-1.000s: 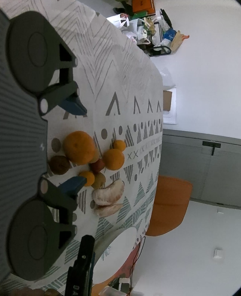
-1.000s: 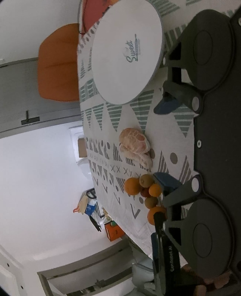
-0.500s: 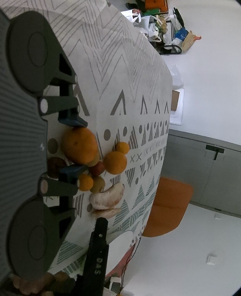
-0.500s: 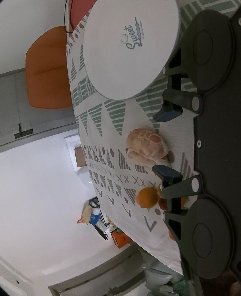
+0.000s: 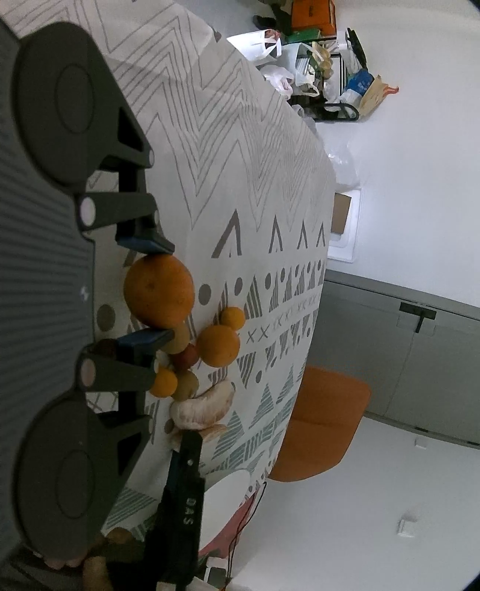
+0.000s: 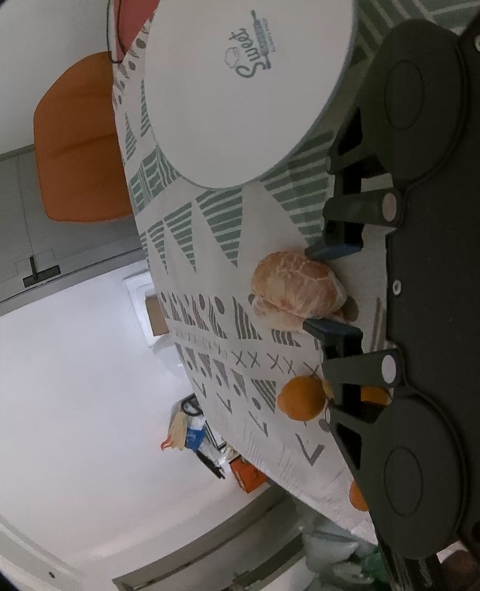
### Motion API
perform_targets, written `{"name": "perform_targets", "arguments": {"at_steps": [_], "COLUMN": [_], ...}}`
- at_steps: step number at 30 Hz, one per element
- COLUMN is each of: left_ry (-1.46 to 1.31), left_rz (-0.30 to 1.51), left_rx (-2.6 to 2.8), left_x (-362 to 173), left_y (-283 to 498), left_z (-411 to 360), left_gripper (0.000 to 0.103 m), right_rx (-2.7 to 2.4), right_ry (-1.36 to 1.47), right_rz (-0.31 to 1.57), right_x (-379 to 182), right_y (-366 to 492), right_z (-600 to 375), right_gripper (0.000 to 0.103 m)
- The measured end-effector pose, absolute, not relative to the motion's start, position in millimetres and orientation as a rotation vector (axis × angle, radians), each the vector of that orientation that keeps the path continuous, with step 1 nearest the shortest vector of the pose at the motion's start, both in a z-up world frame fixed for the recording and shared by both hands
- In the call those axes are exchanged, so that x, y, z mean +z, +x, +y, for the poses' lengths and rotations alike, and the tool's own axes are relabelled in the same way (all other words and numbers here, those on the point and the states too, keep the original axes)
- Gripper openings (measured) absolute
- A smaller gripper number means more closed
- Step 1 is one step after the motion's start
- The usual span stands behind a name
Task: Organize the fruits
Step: 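Grasp the large orange with the left tool while the right tool grasps a peeled pomelo segment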
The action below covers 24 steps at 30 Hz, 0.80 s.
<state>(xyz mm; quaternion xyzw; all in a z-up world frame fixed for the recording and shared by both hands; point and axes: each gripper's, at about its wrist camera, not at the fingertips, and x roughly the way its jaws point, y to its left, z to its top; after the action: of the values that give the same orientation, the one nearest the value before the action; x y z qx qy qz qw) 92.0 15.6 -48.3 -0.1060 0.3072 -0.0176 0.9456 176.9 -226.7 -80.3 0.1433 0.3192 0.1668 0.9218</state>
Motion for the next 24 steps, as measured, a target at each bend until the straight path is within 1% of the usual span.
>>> {"name": "perform_targets", "arguments": {"at_steps": [1, 2, 3, 8, 10, 11, 13, 16, 17, 18, 20, 24], "left_ry": [-0.216, -0.215, -0.214, -0.21, -0.205, -0.202, -0.199, -0.201, -0.203, -0.204, -0.204, -0.204], "left_rz": [0.623, 0.619, 0.614, 0.612, 0.61, 0.608, 0.607, 0.612, 0.614, 0.615, 0.618, 0.625], "left_rx": [-0.037, -0.039, -0.042, -0.059, -0.061, -0.062, -0.061, -0.056, -0.054, -0.053, -0.049, -0.043], "left_x": [-48, -47, -46, -45, -45, -45, -45, -47, -47, -47, -48, -51], "left_y": [90, 89, 87, 83, 82, 82, 81, 82, 83, 83, 85, 89], "left_z": [15, 14, 14, 7, 4, 3, 3, 5, 6, 7, 9, 13], "left_gripper": [0.041, 0.041, 0.041, 0.041, 0.041, 0.041, 0.041, 0.041, 0.041, 0.041, 0.041, 0.041], "right_rx": [0.344, 0.348, 0.349, 0.356, 0.355, 0.349, 0.346, 0.342, 0.341, 0.338, 0.328, 0.342], "right_ry": [0.292, 0.29, 0.287, 0.28, 0.271, 0.268, 0.265, 0.28, 0.278, 0.272, 0.265, 0.294], "right_rz": [0.653, 0.65, 0.652, 0.664, 0.661, 0.656, 0.647, 0.651, 0.651, 0.649, 0.643, 0.652], "right_x": [-79, -78, -77, -75, -74, -73, -71, -71, -71, -71, -71, -74], "right_y": [174, 170, 166, 153, 152, 152, 154, 162, 165, 168, 173, 185], "right_z": [-228, -231, -233, -240, -241, -241, -241, -239, -237, -235, -232, -227], "right_gripper": [0.024, 0.014, 0.01, 0.01, 0.015, 0.021, 0.025, 0.034, 0.039, 0.047, 0.055, 0.055]}}
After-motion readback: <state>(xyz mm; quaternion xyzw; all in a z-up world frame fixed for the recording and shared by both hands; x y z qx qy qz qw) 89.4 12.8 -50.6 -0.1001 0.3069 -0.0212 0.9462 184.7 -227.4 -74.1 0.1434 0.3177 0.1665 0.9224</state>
